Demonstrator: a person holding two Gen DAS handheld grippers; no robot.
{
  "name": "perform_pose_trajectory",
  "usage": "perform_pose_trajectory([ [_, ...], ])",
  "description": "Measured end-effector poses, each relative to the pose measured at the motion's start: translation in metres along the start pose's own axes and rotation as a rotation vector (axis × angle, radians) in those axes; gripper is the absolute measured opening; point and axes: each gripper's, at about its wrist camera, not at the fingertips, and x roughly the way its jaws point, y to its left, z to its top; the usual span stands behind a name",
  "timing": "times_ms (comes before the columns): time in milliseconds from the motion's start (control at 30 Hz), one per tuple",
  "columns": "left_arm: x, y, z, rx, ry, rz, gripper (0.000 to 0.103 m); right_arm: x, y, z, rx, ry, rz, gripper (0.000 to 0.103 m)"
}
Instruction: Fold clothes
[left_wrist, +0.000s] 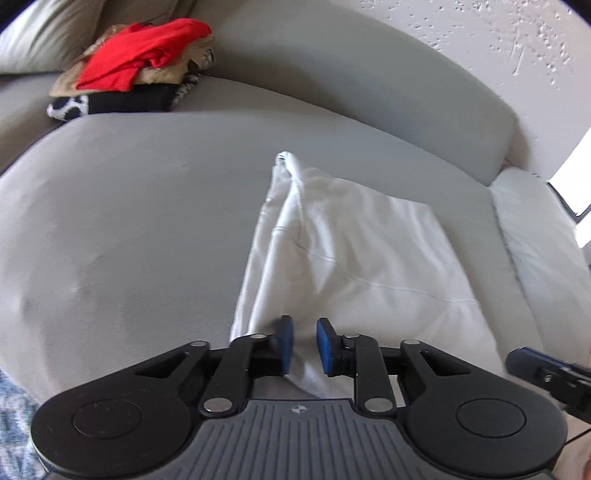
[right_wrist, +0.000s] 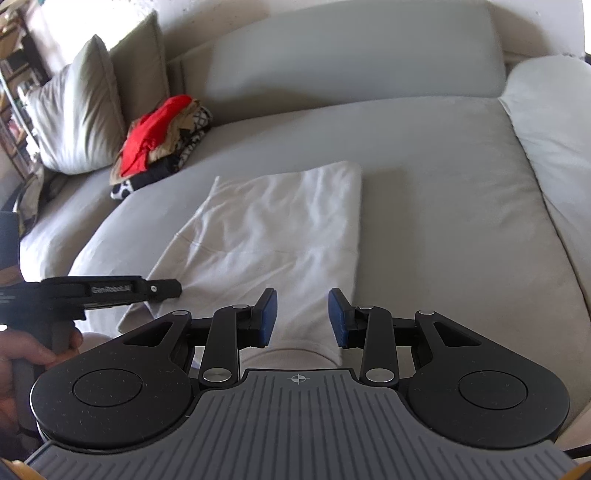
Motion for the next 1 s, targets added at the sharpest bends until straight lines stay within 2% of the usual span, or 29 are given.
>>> perform_pose_trajectory([
  [167,0.000,0.000,-0.001,-0.009,-0.012,0.049,0.012,0.016,0.028,-0.007,-0.181,0.020,-0.056,0.030],
  [267,0.001,0.000,-0.001,-0.010,-0.011,0.055,0.012,0.032,0.027,-0.019,-0.231,0.110,-0.112,0.029],
  [367,0.001,0.003,0.000,-0.015,-0.006,0.052,0.012,0.021,0.017,-0.028,-0.226,0.107,-0.132,0.029],
  [500,0.002,0.004,0.001,-0.023,-0.005,0.047,0.012,0.003,-0.001,-0.030,-0.158,0.136,-0.117,0.034],
  [600,0.002,0.003,0.001,-0.020,-0.006,0.049,0.012,-0.007,-0.013,-0.033,-0.078,0.169,-0.098,0.032],
  [800,-0.002,0.002,0.001,-0.017,-0.016,0.043,0.012,-0.025,-0.029,-0.018,0.036,0.060,-0.081,0.033],
  [1000,-0.029,0.002,-0.002,-0.034,-0.057,-0.017,0.012,-0.021,-0.040,0.015,0.048,-0.036,-0.072,0.033],
])
